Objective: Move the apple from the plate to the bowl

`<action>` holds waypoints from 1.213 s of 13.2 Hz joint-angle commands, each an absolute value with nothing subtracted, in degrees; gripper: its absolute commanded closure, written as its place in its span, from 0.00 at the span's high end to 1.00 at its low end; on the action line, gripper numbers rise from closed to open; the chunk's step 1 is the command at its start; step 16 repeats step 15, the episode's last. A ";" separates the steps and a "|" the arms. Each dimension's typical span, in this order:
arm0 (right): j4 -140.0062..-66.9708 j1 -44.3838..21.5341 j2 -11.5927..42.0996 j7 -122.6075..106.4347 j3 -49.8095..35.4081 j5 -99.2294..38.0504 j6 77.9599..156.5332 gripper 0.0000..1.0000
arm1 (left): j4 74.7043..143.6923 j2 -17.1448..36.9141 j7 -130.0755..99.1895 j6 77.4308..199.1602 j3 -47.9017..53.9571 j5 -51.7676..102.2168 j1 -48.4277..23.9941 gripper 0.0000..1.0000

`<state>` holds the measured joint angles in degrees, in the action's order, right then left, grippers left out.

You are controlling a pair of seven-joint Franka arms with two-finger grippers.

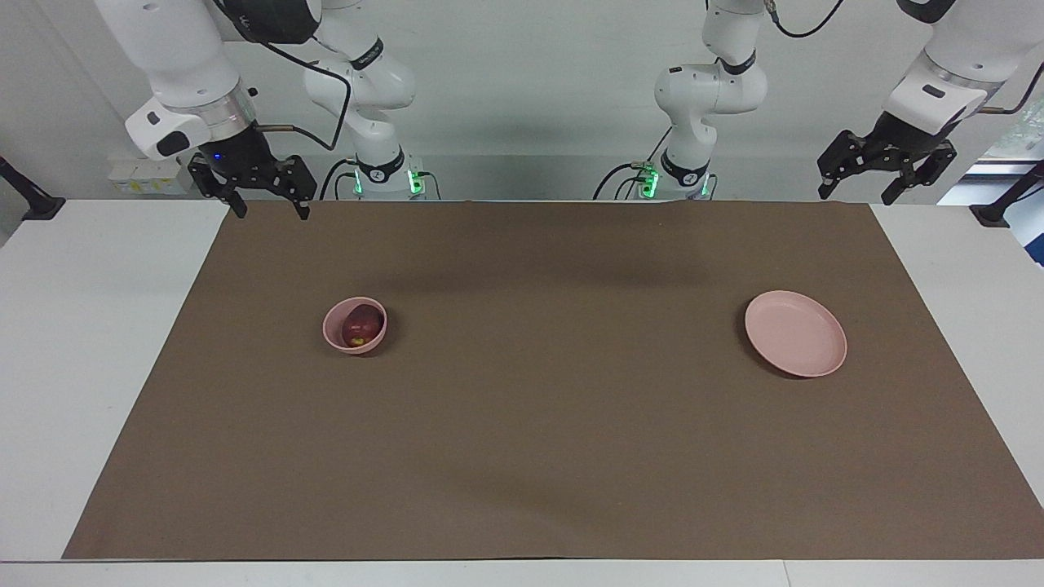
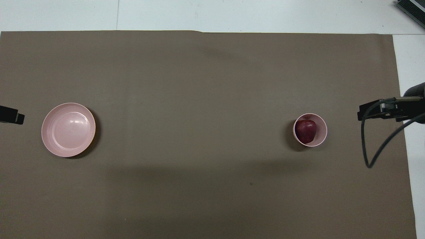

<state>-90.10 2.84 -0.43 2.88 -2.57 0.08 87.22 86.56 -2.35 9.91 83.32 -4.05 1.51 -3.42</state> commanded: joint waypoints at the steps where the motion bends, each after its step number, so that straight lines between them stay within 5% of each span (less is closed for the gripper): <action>1: -89.56 3.43 0.09 3.87 -3.25 0.79 86.83 1.00 | 86.57 -2.90 9.93 82.53 -3.87 0.70 -3.16 1.00; 16: -89.65 3.43 0.09 3.78 -3.34 0.79 86.84 1.00 | 86.57 -2.90 9.93 82.62 -3.87 0.70 -3.16 1.00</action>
